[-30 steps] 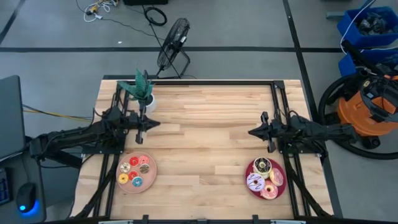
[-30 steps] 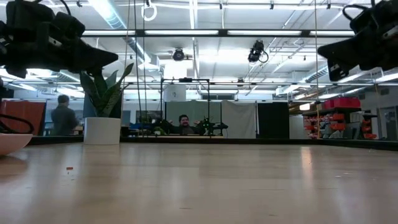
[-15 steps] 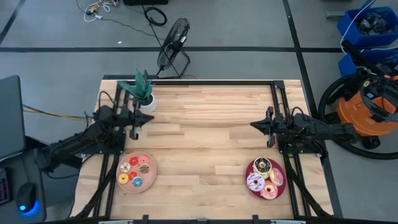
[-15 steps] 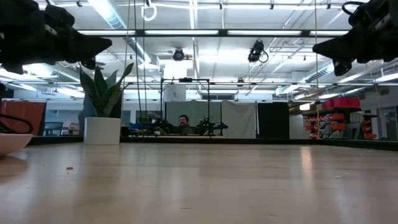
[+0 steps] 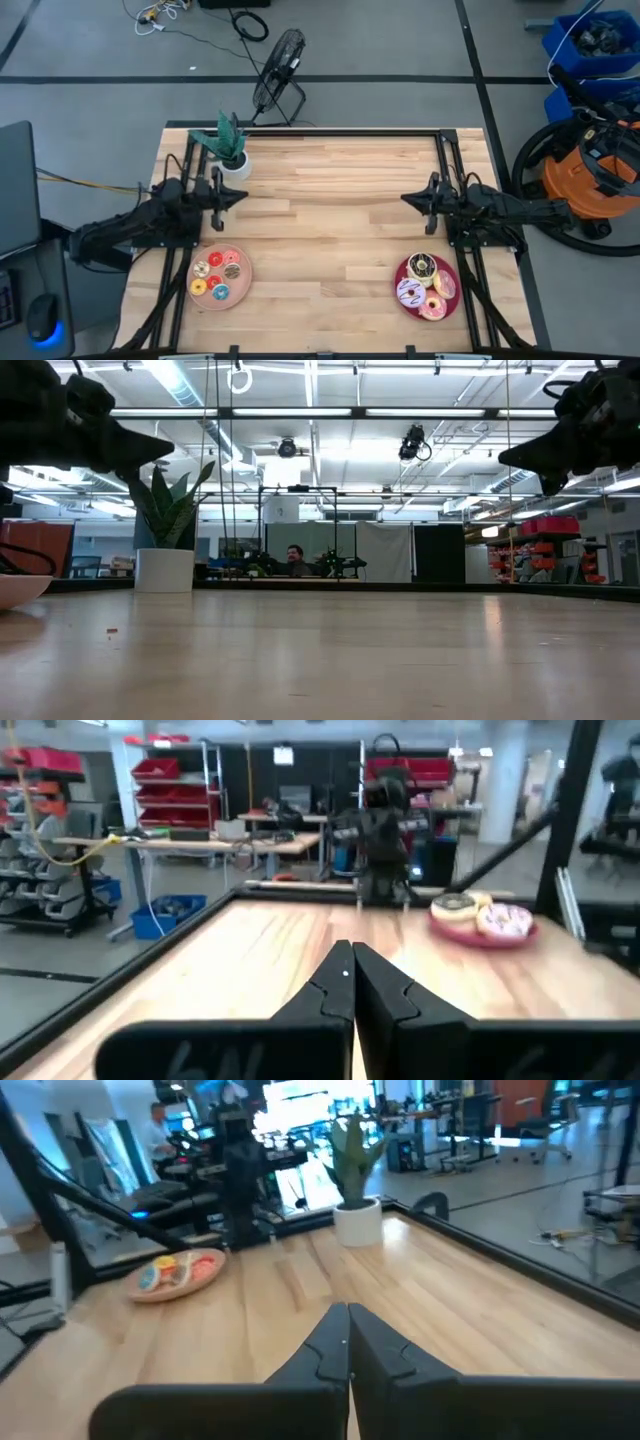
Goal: Pick & Place donuts
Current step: Return to Home Position
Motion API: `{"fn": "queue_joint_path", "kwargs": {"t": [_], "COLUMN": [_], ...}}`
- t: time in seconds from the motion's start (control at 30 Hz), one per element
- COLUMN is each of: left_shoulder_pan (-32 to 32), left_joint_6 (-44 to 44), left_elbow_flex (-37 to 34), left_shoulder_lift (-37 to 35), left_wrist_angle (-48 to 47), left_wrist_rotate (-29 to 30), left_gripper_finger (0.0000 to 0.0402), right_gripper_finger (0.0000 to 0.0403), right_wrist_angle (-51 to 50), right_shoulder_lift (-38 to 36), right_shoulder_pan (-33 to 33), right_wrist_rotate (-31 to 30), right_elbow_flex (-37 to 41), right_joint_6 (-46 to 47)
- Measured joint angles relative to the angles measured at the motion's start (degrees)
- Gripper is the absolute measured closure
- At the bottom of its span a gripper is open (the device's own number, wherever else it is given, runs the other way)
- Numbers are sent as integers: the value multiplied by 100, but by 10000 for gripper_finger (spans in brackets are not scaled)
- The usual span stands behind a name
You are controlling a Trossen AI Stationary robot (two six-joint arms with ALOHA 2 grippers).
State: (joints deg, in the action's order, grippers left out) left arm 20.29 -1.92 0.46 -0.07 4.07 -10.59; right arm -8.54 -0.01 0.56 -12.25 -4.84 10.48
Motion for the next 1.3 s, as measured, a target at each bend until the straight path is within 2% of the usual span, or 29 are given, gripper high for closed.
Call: {"fn": "queue_joint_path", "kwargs": {"t": [0.2, 0.43, 0.5, 0.67, 0.77, 0.93, 1.1, 1.3], "left_shoulder_pan": [-172, -185, -241, -604, -889, -1392, -1790, -2235], "left_joint_6": [253, 67, -45, -112, -169, -46, -52, -219], "left_elbow_flex": [1, -1, -3, -3, -3, -3, -3, 30], "left_shoulder_lift": [8, 10, 10, 10, 10, 8, 12, 10], "left_wrist_angle": [-118, -172, -165, -146, -94, 69, 164, 127], "left_wrist_rotate": [262, 741, 827, 1178, 1345, 1371, 1414, 2258], "left_gripper_finger": [398, 398, 398, 399, 398, 398, 398, 399], "right_gripper_finger": [400, 400, 400, 400, 400, 400, 400, 400], "right_wrist_angle": [-772, -773, -699, 430, 1156, 1110, 1056, 1003], "right_shoulder_lift": [0, 0, 0, 0, -5, 0, 0, 0], "right_shoulder_pan": [0, 0, 0, 2, 2, -15, -17, -15], "right_wrist_rotate": [-509, -1375, -1386, -1114, -538, 167, 403, 655], "right_elbow_flex": [-462, -524, -412, 166, 374, 393, 393, 391], "right_joint_6": [-42, -112, -85, -101, -414, -791, -794, -774]}}
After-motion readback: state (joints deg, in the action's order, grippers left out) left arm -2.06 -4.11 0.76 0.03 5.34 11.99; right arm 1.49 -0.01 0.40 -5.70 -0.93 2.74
